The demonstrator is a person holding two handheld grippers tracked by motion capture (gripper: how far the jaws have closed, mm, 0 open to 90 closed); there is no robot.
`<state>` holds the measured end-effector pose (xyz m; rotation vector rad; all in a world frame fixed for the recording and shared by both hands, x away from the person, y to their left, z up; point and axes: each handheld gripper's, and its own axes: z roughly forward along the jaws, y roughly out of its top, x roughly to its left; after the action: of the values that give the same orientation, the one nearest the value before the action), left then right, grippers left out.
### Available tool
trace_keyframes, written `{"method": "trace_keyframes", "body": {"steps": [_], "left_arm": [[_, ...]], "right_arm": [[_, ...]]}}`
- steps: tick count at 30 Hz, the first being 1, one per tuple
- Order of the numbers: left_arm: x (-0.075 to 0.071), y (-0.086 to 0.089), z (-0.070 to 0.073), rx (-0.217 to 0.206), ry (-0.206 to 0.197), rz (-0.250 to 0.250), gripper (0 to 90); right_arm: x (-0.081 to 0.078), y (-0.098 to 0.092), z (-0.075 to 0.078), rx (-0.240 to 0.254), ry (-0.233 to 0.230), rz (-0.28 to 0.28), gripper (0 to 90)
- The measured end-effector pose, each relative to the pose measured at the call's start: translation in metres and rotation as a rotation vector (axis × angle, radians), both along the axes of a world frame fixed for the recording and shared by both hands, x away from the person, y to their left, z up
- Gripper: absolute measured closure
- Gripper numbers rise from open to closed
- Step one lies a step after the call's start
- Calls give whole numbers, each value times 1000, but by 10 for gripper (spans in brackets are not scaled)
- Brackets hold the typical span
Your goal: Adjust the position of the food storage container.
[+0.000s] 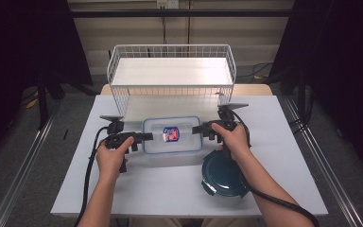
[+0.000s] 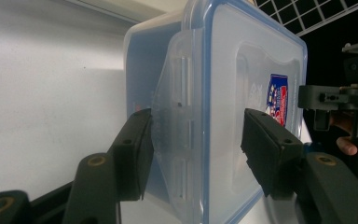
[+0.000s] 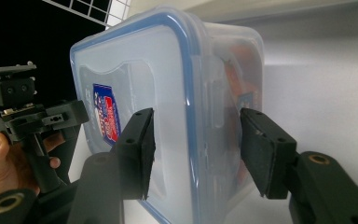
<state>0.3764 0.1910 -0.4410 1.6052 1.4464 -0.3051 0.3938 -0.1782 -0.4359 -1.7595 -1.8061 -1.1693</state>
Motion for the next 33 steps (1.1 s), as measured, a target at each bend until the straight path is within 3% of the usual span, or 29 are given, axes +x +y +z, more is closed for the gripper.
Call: {"method": "trace_keyframes", "body": {"steps": [2,5,9,20,33], "left_arm": [[-1,1,2,-11,3,4,447],[-3,3,7,-28,-17,16,450],[-7,6,15,-53,-46,37,453],[-19,5,51,-31,-118,59,454],[-14,1,93,0,-158,66,452]], "right_arm": [[-2,1,4,-4,-24,-2,475],[-3,0,10,33,-27,-22,493],[-6,-2,19,54,-71,-29,514],[-10,-1,48,78,-147,-23,514],[-12,-4,76,117,-204,-50,514]]}}
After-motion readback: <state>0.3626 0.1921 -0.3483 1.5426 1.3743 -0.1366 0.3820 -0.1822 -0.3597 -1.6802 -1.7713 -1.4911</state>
